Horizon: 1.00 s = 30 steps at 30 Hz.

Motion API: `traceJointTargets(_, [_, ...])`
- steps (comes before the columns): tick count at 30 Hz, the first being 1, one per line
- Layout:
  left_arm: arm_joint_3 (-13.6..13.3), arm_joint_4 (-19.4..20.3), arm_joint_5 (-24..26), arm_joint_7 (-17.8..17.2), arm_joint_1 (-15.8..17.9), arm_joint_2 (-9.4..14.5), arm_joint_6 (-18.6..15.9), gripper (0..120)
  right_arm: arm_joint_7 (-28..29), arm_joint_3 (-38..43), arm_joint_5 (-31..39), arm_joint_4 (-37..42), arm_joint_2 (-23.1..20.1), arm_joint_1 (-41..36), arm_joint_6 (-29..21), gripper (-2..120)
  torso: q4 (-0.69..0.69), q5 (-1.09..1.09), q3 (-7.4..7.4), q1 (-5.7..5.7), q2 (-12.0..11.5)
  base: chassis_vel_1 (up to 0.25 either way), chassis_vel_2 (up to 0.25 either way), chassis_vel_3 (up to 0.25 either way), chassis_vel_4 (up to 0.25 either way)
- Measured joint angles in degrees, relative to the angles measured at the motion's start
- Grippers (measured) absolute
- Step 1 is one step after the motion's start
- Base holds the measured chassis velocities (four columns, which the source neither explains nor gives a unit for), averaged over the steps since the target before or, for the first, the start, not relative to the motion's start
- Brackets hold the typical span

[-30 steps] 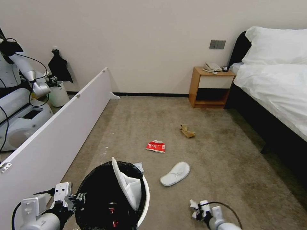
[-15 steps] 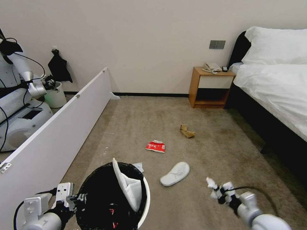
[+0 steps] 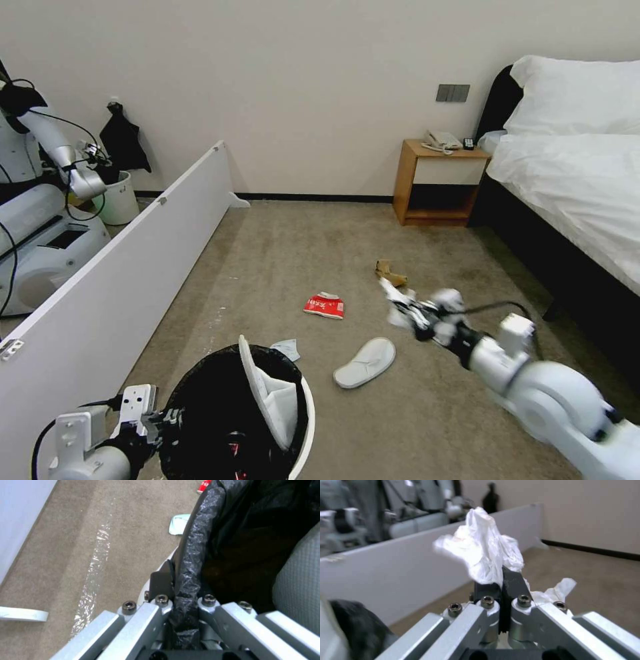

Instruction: Pick up the trash bin, then pick up the garbage from the floor and place it into the trash bin.

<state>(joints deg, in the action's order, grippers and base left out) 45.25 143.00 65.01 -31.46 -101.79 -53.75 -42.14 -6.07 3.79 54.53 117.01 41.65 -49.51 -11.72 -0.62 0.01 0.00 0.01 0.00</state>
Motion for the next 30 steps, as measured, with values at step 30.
traceJointTargets(30, [-0.69,-0.04,-0.19,0.18,0.92,0.79,0.0,2,-4.41,-26.27,5.97,-8.78,9.15,20.32,1.14,0,-0.01,-0.02,0.0,0.0,0.0,0.0,0.0,0.0,0.0])
